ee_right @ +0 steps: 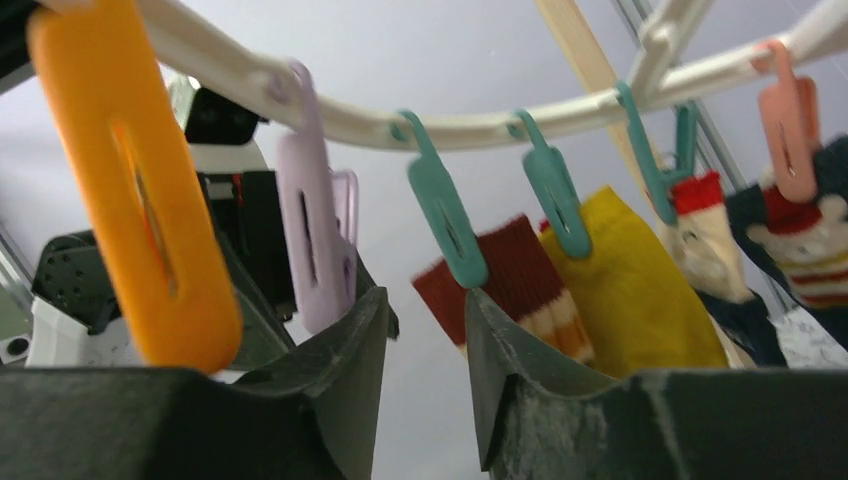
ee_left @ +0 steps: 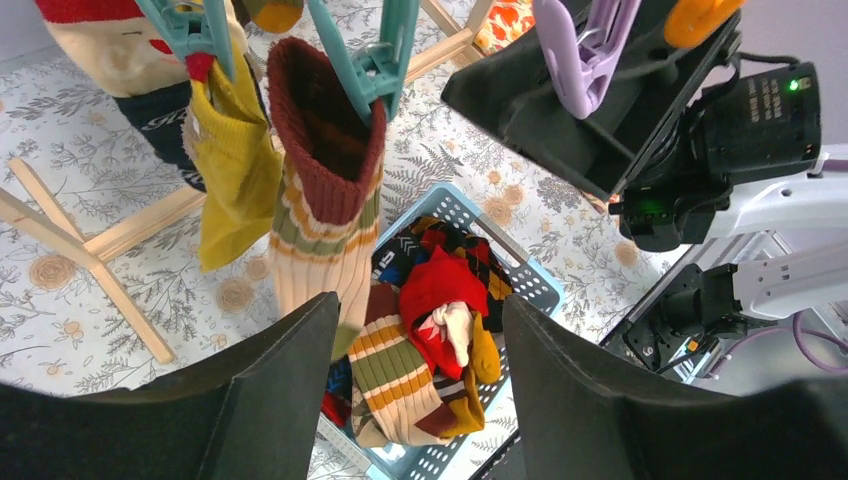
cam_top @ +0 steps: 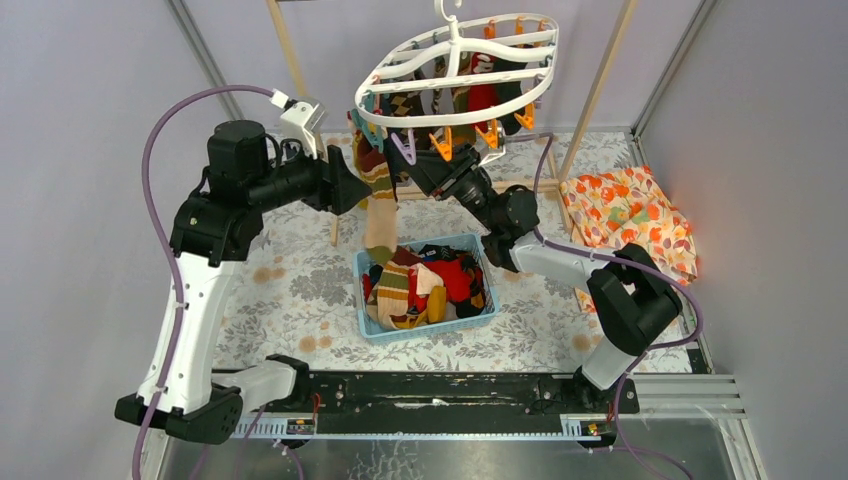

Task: Clip the socks to the hanger

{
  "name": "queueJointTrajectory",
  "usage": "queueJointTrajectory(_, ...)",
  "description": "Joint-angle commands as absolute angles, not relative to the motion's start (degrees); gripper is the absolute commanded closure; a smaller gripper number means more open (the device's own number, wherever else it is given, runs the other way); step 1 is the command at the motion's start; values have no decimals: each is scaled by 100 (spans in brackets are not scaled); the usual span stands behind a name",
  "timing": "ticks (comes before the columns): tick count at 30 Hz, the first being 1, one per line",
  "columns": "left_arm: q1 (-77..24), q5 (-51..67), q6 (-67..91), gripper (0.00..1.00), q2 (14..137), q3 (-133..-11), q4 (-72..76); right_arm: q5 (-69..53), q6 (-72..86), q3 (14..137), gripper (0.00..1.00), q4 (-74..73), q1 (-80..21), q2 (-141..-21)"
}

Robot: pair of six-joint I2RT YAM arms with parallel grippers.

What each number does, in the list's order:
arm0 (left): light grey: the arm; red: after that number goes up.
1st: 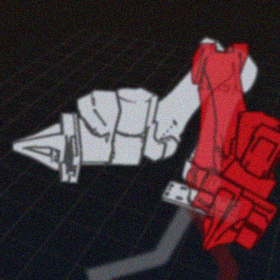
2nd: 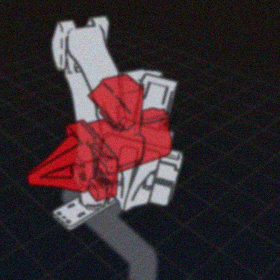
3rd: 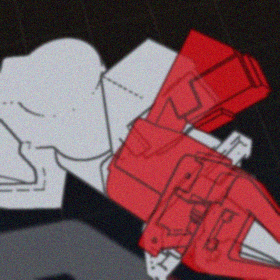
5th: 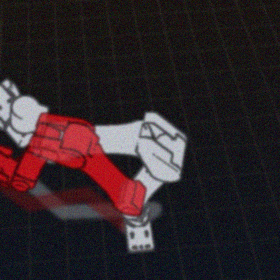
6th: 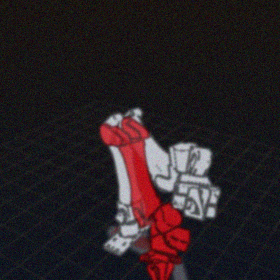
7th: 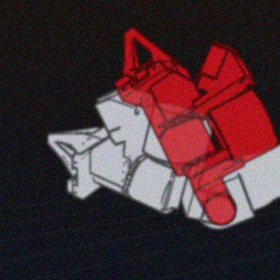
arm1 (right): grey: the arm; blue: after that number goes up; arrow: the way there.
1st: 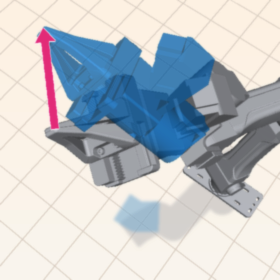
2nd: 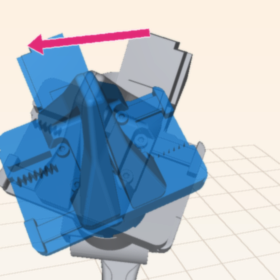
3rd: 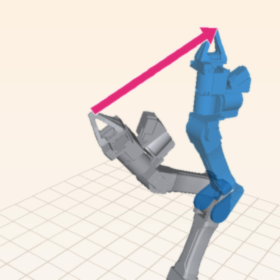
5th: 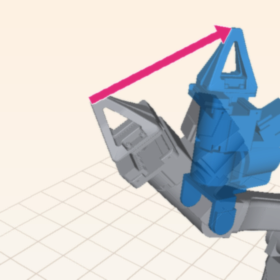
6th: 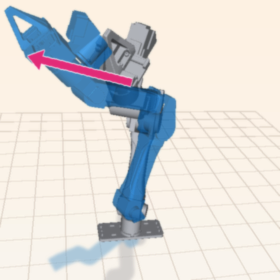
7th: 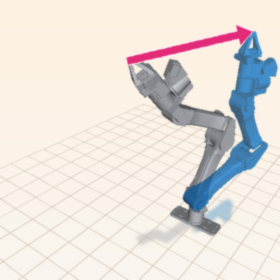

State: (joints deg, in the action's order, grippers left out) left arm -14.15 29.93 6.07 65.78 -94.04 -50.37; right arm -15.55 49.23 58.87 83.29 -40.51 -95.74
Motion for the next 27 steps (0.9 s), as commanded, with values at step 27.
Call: queueJointTrajectory(27,-1404,2751,835,42,6989,-9236,-3959,-2730,6043,6125,20,9817,-3453,-9465)
